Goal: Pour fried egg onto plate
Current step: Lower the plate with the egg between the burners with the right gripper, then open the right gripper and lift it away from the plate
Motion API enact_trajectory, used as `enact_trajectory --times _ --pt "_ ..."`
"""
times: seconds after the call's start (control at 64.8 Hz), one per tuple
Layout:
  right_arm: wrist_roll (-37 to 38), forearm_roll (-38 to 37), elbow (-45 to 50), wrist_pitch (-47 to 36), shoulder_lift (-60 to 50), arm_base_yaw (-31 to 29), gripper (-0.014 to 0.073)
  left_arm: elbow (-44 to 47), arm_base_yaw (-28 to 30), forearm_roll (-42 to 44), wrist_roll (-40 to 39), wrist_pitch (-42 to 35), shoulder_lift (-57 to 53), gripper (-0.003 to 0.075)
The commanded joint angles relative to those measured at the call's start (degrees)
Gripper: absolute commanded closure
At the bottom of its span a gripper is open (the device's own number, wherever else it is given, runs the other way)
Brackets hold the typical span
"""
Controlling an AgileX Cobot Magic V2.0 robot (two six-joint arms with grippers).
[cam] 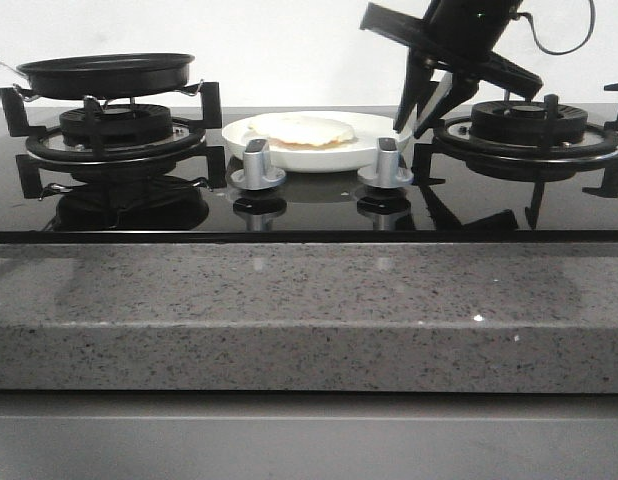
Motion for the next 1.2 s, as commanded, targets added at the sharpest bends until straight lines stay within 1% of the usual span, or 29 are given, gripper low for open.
enact_trajectory --times 0.0,0.093,0.262,0.401,0.509,0.679,0.833,1.018,1.188 --pt "-0.02 0.83 -2.59 -0.47 -4.87 -0.42 0.0311 -1.48 -0.48 0.0 -0.47 -3.69 -0.01 0.0258" --pt "-1.3 0.27 -2.68 0.11 -6.94 -0.42 0.0312 -1.48 -0.48 0.0 -0.47 -3.69 -0.01 0.0258" --pt "-7.94 -0.31 -2.43 2.27 -13.26 -0.31 0.0312 -1.48 -0.48 0.0 -0.47 -3.69 -0.01 0.0258" --pt "-10.72 -4.12 1.95 1.23 -21.03 -0.31 0.0312 -1.48 -0.48 0.0 -0.47 -3.69 -0.01 0.0258" --pt "-12.86 -7.57 11.56 -1.45 -30.25 -0.31 0.0312 -1.48 -0.48 0.0 -0.47 -3.69 -0.01 0.0258" --pt "-18.63 -8.68 29.02 -7.53 -45.47 -0.31 0.0316 -1.48 -0.48 0.0 -0.47 -3.69 -0.01 0.0258" --pt "-19.11 -11.48 41.89 -11.32 -57.27 -0.31 0.0316 -1.48 -0.48 0.0 -0.47 -3.69 -0.01 0.0258" --pt "-19.16 -12.25 53.68 -11.3 -69.47 -0.31 0.0316 -1.48 -0.48 0.0 -0.47 -3.69 -0.01 0.0258" --pt "-19.16 -12.25 61.56 -10.5 -79.04 -0.31 0.0316 -1.48 -0.48 0.0 -0.47 -3.69 -0.01 0.0258"
